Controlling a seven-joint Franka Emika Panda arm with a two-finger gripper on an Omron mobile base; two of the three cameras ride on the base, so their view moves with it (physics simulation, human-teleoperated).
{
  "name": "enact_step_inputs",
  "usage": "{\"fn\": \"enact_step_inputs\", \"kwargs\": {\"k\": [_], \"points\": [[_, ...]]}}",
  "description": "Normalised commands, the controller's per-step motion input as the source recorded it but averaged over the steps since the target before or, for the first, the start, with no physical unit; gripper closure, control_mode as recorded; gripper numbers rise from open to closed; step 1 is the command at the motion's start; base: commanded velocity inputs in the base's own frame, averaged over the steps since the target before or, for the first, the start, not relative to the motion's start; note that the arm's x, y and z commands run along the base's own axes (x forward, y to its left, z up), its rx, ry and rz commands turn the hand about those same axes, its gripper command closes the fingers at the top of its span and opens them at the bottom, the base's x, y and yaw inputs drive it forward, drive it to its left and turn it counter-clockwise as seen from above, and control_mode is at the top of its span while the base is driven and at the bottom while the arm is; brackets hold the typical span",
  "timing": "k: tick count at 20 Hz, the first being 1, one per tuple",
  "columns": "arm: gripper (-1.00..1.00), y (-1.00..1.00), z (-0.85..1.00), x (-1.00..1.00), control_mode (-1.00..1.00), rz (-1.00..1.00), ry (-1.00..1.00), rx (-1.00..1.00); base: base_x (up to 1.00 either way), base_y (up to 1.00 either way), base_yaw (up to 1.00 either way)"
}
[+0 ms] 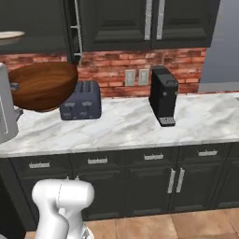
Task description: Pick up the bowls from the cabinet and place each bowl in front of a stool on the dining counter.
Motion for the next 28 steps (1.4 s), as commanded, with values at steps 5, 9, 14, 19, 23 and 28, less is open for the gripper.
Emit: {"fn": "enact_step_inputs", "kwargs": {"k": [5,9,14,19,23,28], "points": [[1.00,0.00,0.00,0.00,1.00,0.00,0.00,0.00,0.00,-0.60,-0.81],[1.00,0.00,0.00,0.00,1.00,0.00,0.00,0.00,0.08,-0.62,-0.87],[1.00,0.00,0.00,0.00,1.00,0.00,0.00,0.00,0.14,-0.61,-0.80],[1.00,0.00,0.00,0.00,1.00,0.00,0.00,0.00,0.41,-0.36,-0.73],[1.00,0.00,0.00,0.00,1.00,0.00,0.00,0.00,0.90,-0.43,-0.63],[1.00,0.00,0.00,0.00,1.00,0.00,0.00,0.00,1.00,-0.34,-0.47]]}}
